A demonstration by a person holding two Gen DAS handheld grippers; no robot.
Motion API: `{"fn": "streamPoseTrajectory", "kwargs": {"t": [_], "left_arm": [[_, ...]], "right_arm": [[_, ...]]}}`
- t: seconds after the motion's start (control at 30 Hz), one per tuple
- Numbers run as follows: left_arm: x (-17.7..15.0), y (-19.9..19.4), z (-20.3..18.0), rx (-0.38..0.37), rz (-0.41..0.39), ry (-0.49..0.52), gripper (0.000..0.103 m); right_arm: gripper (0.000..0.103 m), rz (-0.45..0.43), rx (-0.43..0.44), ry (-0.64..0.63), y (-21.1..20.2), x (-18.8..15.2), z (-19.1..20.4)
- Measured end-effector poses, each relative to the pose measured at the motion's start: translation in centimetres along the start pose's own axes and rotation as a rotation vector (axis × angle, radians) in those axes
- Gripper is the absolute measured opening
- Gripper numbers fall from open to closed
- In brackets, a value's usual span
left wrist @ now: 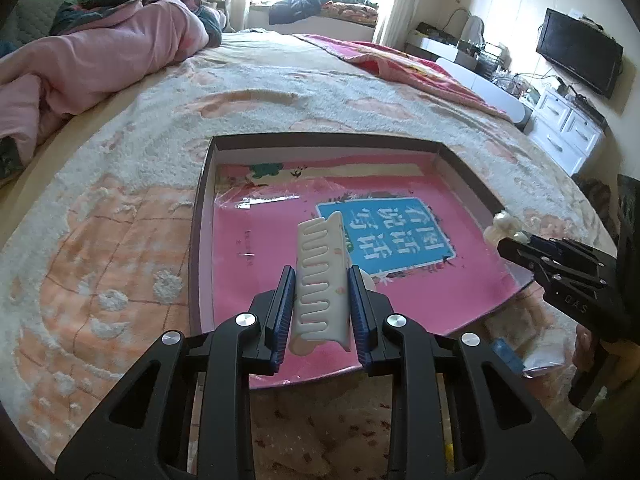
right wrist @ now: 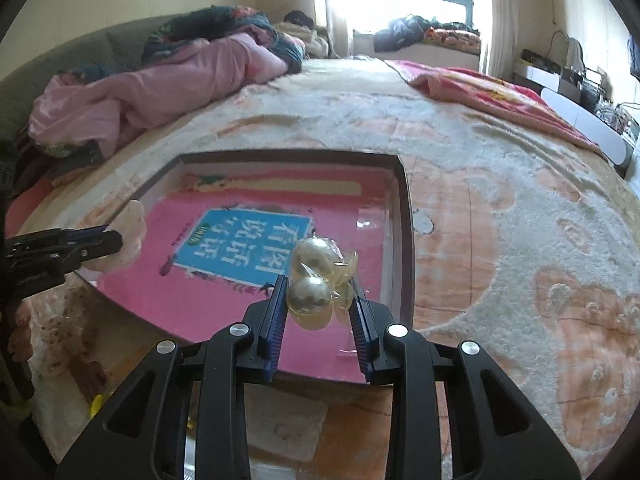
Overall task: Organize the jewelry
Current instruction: 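Carry the comb into the tray and open left tool while right tool drops the pearls there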
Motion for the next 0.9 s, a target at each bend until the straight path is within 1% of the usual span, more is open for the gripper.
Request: {"fn": "streamPoseTrajectory", "kwargs": {"t": [0.17,0.4,0.43,0.47,0.53,0.67,0.73,0.77,0.83,0.9], "left_arm": [[-0.3,0.6,0.1,0.012,0.008,-0.001,0.019],[-0.5,0.8,0.3,0.016,0.008,-0.006,0.019],[-0.5,0.8,0.3,0.014,0.009,-0.007,0.019],[-0.5,0.8,0.3,0.014,0.009,-0.008,0.019],[-0.5,0.8,0.3,0.013,0.009,-0.007,0.019],[-0.4,0.7,0.3,0.014,0.003,-0.008,0.019],[-0.5,0.4,0.3,0.017,-0.003,-0.009,0.02],[-0.5,0.3,0.3,0.018,-0.006,-0.011,0.02],[-0.4,-0.1,0.4,0.02,-0.015,-0.012,0.021],[-0.5,-0.6,0.4,0.022,-0.027,-0.014,0.027]], "right_arm": [[0.029,0.032,-0.006,0.013,1.1,-0.4,-0.3],[0.029,0.027,-0.002,0.02,1.1,-0.5,-0.3],[0.031,0.025,-0.002,0.021,1.0,-0.5,-0.3],[0.032,0.02,0.005,0.027,0.8,-0.5,-0.3],[0.041,0.008,0.005,0.034,0.5,-0.5,-0.3],[0.051,-0.016,0.006,0.044,-0.4,-0.8,-0.3],[0.058,-0.037,0.006,0.054,-1.1,-1.0,-0.4],[0.06,-0.044,0.007,0.056,-1.4,-1.0,-0.4],[0.068,-0.065,0.008,0.066,-2.2,-1.1,-0.5],[0.071,-0.087,0.007,0.074,-3.0,-1.3,-0.5]]}}
Point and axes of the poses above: each gripper's, at about its wrist camera, not at the fingertips, and y roughly the way its jaws point, z to its left, x to its top, the point moved 1 cm from there along y, roughly the way its jaws point, and after that the axes turned 1 degree about y, right-handed, at the moved point
